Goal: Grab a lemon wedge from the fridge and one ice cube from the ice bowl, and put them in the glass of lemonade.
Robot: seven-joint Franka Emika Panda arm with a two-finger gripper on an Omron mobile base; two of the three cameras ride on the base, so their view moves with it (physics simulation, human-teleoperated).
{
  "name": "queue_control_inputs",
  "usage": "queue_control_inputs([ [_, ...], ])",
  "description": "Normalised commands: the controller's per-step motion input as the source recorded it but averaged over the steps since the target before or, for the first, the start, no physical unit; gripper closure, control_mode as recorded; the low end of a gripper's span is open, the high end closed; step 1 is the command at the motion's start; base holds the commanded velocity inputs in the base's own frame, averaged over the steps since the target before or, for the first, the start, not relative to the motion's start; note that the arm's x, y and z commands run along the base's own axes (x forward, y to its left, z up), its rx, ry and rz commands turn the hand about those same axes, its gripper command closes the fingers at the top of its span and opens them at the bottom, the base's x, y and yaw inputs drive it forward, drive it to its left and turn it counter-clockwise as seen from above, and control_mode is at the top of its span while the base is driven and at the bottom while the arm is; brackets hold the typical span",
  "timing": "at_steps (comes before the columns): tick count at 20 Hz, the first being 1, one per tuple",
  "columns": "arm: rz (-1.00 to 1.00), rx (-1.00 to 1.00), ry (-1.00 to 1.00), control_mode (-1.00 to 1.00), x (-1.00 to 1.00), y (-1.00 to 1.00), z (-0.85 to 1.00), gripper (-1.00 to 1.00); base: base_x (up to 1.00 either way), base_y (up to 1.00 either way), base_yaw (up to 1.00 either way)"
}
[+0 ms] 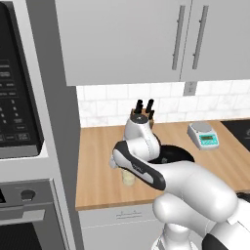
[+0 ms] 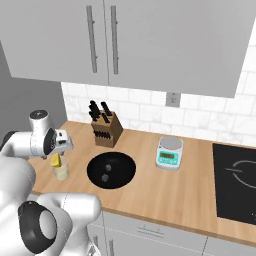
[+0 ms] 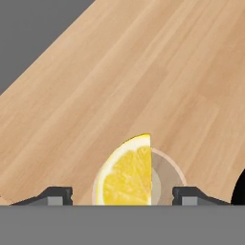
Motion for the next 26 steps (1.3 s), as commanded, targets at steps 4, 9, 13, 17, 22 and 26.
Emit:
queue_control_inputs([
  [4, 0.00, 0.00, 0.00, -1.00, 0.00, 0.00, 0.00, -1.00, 0.00, 0.00, 0.00],
  [9, 0.00, 0.00, 0.00, -1.00, -0.13, -0.02, 0.00, -1.00, 0.00, 0.00, 0.00],
  [13, 0.00, 0.05, -0.06, -1.00, -0.60, -0.21, 0.00, -1.00, 0.00, 0.00, 0.00],
  [17, 0.00, 0.05, -0.08, -1.00, -0.56, -0.30, 0.00, -1.00, 0.00, 0.00, 0.00],
  [22, 0.00, 0.04, -0.07, -1.00, -0.39, -0.44, 0.00, -1.00, 0.00, 0.00, 0.00],
  [26, 0.00, 0.01, -0.01, -1.00, -0.01, -0.57, 0.00, -1.00, 0.00, 0.00, 0.00],
])
